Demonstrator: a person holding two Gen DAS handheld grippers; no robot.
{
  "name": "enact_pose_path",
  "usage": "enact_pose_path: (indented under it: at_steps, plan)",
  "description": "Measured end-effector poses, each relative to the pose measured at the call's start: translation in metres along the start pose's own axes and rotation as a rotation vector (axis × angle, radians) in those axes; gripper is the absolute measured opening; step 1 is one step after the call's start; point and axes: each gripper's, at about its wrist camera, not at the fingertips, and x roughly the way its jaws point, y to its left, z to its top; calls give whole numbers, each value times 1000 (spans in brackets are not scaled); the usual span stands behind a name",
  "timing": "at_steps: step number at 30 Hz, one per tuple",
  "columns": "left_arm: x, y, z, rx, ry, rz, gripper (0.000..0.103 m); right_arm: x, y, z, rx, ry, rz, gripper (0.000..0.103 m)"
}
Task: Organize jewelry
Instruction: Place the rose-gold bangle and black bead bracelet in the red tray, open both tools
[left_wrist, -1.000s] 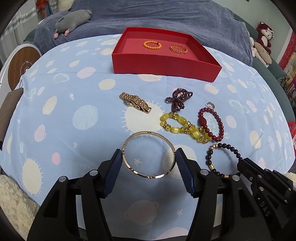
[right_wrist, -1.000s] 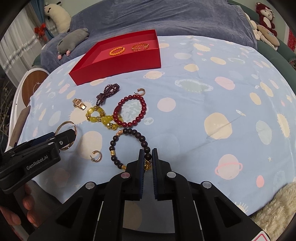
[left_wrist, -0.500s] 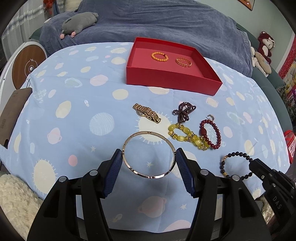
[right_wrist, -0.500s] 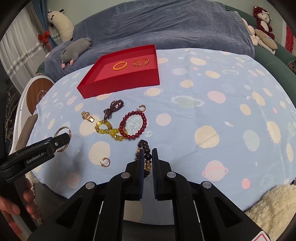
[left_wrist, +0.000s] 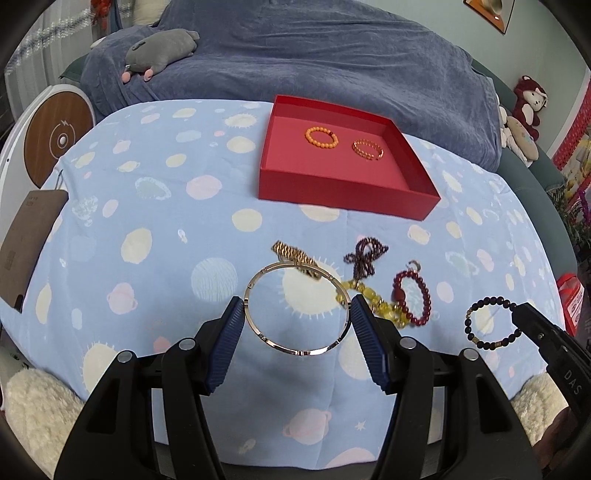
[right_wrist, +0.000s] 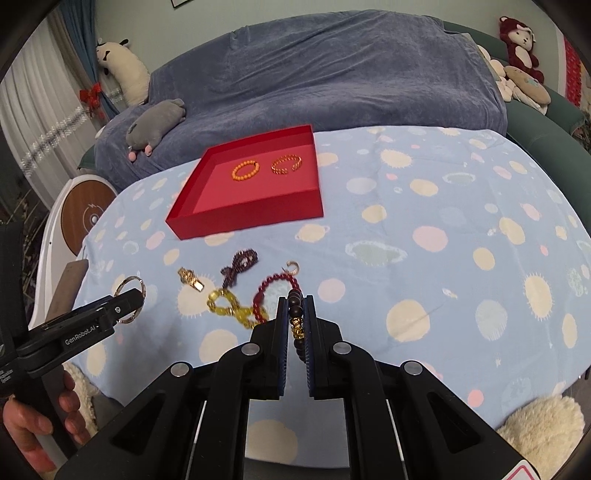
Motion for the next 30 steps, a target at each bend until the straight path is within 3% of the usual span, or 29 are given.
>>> enact_pose_path:
  at_steps: [7, 17, 23, 30]
  plan:
    - [15, -7, 46, 7, -24, -9, 57, 19, 12, 52, -4, -48, 39, 7]
    - [61, -23, 136, 11, -71, -23, 57, 88, 32, 150, 33, -60, 131, 7]
    - [105, -29, 172, 21, -56, -4, 57, 139, 41, 175, 59, -25, 148, 7]
    - [148, -33, 181, 32, -9, 13, 57, 192, 40, 177, 29, 56, 86, 8]
